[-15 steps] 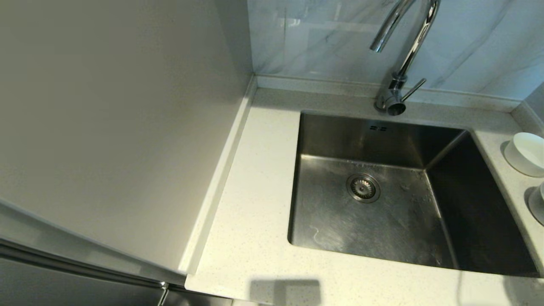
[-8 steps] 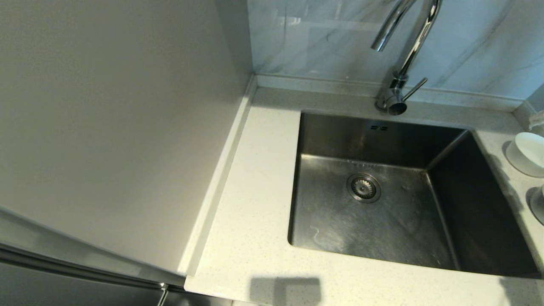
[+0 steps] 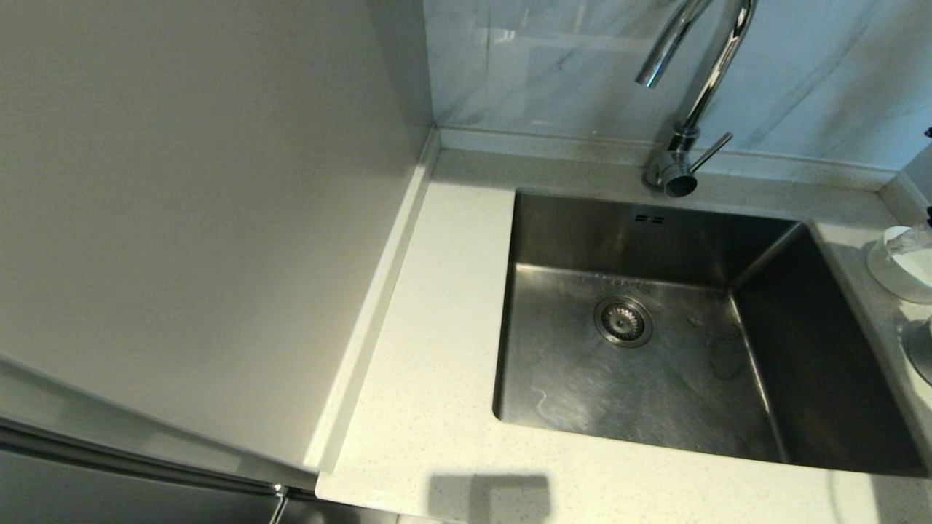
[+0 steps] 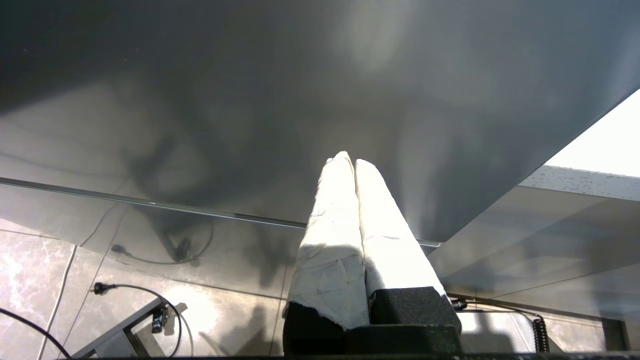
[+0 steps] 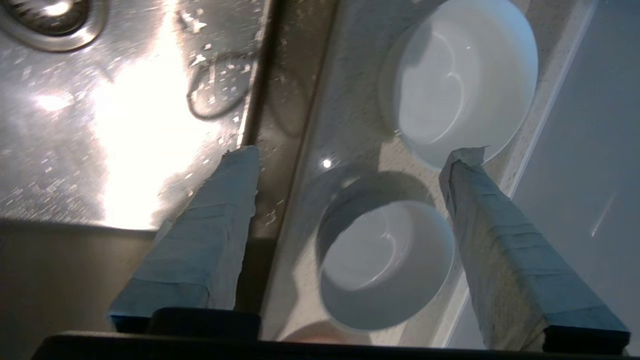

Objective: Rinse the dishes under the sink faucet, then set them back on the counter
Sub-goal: Put a bowl into the sink

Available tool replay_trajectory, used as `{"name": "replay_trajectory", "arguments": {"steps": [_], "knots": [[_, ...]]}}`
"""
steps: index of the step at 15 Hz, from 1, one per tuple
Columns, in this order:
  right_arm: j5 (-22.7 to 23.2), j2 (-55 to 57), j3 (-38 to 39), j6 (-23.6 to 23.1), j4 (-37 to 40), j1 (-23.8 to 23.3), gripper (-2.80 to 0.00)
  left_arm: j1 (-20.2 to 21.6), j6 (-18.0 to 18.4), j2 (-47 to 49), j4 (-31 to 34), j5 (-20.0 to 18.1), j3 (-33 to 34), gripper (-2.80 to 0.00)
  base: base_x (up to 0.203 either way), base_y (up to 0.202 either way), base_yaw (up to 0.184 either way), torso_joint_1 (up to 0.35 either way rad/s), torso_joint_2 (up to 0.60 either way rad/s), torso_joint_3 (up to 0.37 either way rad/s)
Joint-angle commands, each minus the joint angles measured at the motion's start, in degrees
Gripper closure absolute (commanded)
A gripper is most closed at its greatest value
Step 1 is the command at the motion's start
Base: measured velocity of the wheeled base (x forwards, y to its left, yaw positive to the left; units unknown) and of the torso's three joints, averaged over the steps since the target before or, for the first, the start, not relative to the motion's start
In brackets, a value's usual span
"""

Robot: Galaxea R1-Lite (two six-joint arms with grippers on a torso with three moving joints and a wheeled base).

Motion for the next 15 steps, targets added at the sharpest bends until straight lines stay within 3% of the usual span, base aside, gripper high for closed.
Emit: {"name": "replay_trajectory", "arguments": {"steps": [1,3,12,13,15], "knots": [[-0.06,5.36,-1.31,-0.22,-2.12,-1.77,-2.80,0.01,-0.07,-0.18,-0.04,0.00,0.00,0.00,0.000,0.000,0.000,0.000,0.00,0.000],[-0.61,8.66,-1.09,-0.35,-7.70,-3.36,-2.80,0.01,-0.07,-0.18,-0.04,0.04,0.00,0.00,0.000,0.000,0.000,0.000,0.00,0.000],[-0.85,16.72,-3.87,-0.50,-9.83,-4.96,-2.80,0.01,-0.07,-0.18,-0.04,0.04,0.00,0.00,0.000,0.000,0.000,0.000,0.00,0.000],[-0.85,17.21,-4.68,-0.50,-9.88,-4.96,0.00,0.01,-0.07,-0.18,-0.04,0.04,0.00,0.00,0.000,0.000,0.000,0.000,0.00,0.000],[-0.85,17.95,-5.55,-0.96,-9.92,-5.01,0.00,0.01,-0.07,-0.18,-0.04,0.04,0.00,0.00,0.000,0.000,0.000,0.000,0.00,0.000]]}}
